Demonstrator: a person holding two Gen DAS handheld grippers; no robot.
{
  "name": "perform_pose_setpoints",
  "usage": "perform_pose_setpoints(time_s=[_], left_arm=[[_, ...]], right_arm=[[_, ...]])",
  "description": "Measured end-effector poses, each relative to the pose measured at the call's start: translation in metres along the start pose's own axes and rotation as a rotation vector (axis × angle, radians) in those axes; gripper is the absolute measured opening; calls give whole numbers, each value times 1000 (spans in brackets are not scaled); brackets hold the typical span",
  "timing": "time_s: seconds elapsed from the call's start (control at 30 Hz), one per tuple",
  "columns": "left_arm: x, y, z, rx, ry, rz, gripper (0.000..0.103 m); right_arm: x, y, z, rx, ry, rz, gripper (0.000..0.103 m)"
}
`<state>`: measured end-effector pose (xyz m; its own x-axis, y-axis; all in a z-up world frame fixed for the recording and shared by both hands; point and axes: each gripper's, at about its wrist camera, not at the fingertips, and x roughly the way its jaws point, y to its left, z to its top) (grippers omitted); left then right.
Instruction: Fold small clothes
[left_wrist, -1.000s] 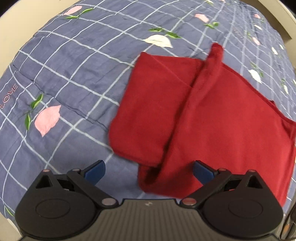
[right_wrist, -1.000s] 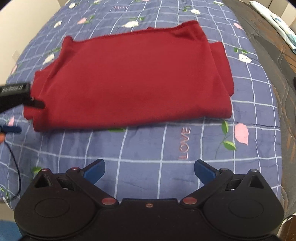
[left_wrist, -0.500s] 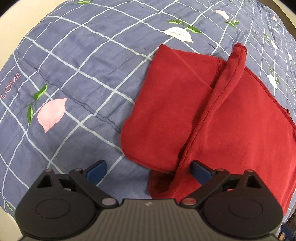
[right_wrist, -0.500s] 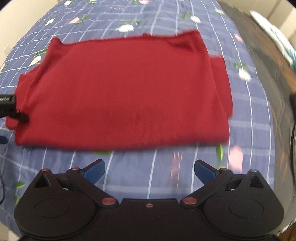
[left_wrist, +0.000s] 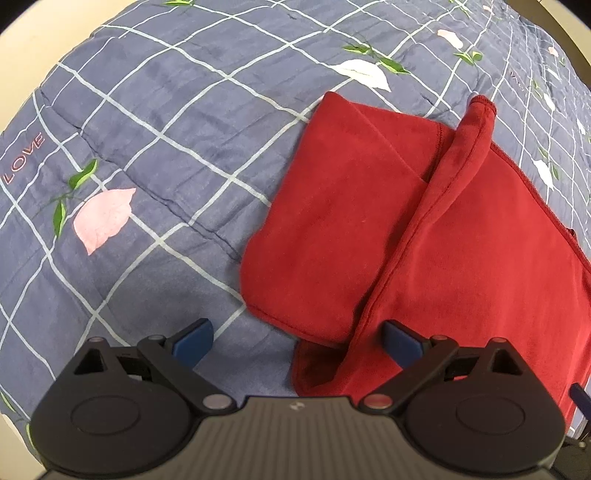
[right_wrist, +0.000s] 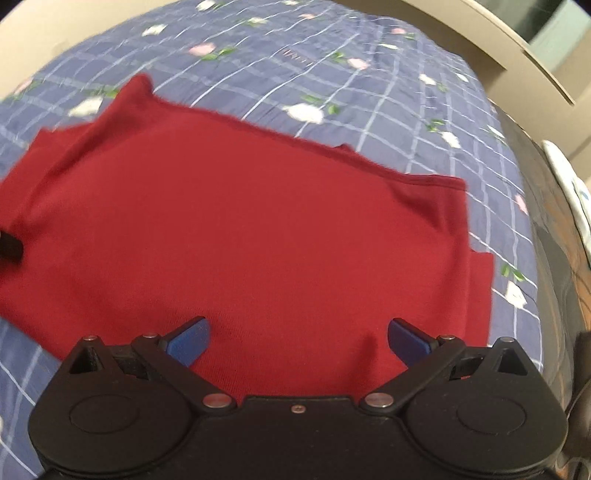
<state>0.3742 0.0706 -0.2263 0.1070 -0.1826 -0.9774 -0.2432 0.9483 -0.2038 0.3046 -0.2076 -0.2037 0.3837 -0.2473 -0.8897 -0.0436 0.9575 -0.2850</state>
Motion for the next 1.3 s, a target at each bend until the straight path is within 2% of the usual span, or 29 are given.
perform_pose_setpoints(time_s=[0.2,0.33,0.47,0.57,0.63,0.67,0.7,0.73,0.9,1.3], left_arm=[[-9,1,-6,27,-24,-44,84],[-16,-2,-7,52,-59,-62,80],[-10,1,-4,32,-46,-78,74],[-5,2,-4,10,-43,-113,60],[-8,1,-6,13,-56,-140,33],[-11,-2,-8,18,-68,-142,28],[-15,-4,-10,24,-85,-134,19],[-17,-8,-11,30,-98,-134,15],[-36,-23,-22,73,-180,-113,12],[-92,-80,-44,197,-317,-100,11]], right_arm=[[7,13,-10,-73,24,9,102],[7,13,-15,-69,35,15,102],[8,10,-17,-48,38,24,102],[9,10,-18,-46,35,27,102],[9,9,-18,-50,35,30,102],[8,9,-18,-53,37,32,102],[7,9,-18,-58,38,33,102],[5,9,-17,-67,38,35,102],[-7,3,-16,-95,10,37,102],[-31,-42,-36,-32,-52,58,102]])
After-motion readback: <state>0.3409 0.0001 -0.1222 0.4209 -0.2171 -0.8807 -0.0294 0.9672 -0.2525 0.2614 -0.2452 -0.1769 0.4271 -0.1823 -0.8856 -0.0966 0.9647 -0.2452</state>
